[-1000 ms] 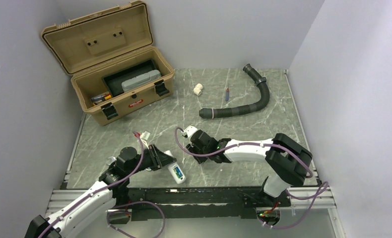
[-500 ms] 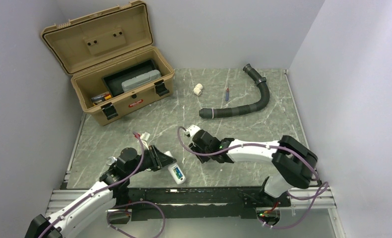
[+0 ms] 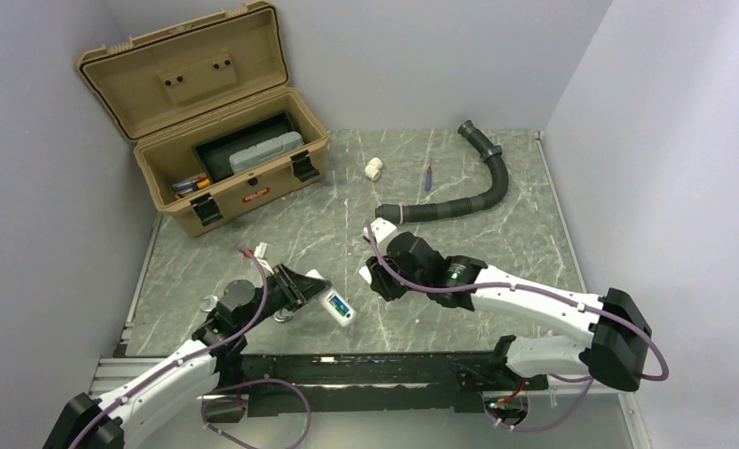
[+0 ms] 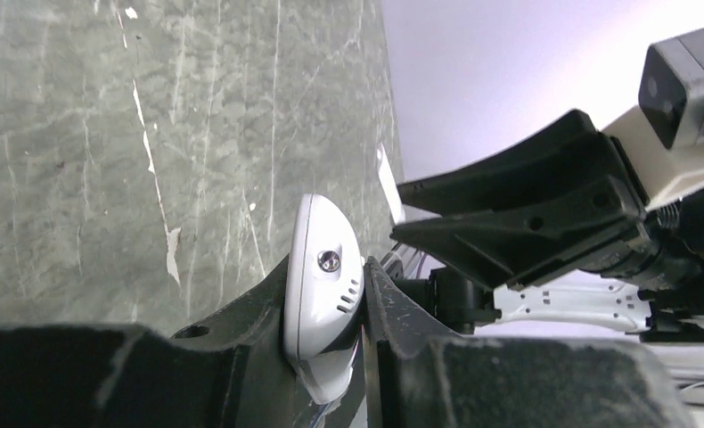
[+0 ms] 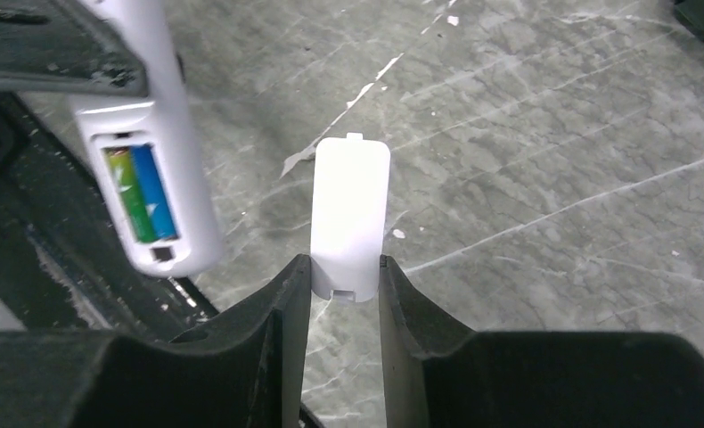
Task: Load the batteries into the remote control
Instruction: Load the battery cover into the remote control.
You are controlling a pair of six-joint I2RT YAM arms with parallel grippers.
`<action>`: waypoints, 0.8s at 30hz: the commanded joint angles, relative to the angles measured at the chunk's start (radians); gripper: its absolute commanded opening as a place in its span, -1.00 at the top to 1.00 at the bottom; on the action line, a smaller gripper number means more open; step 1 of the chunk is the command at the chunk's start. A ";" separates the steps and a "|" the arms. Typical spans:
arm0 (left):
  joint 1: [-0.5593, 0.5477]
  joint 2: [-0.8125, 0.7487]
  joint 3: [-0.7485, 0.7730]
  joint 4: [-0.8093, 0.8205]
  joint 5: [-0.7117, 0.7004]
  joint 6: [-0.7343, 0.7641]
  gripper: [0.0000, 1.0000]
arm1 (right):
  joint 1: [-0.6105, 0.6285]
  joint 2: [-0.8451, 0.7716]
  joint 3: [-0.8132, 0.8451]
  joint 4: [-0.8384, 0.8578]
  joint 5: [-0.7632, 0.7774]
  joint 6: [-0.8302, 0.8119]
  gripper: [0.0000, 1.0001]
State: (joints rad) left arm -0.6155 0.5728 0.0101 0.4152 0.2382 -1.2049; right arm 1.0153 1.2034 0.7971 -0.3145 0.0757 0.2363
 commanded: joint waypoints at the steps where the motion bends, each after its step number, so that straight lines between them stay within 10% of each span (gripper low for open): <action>1: 0.003 0.013 -0.043 0.115 -0.076 -0.063 1.00 | 0.012 -0.022 0.105 -0.098 -0.068 0.010 0.61; 24: 0.003 0.017 -0.022 0.105 -0.125 -0.098 1.00 | 0.141 0.174 0.284 -0.107 -0.108 -0.028 0.60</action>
State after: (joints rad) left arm -0.6155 0.5922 0.0101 0.4522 0.1223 -1.2808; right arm 1.1511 1.3613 1.0195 -0.4210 -0.0357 0.2264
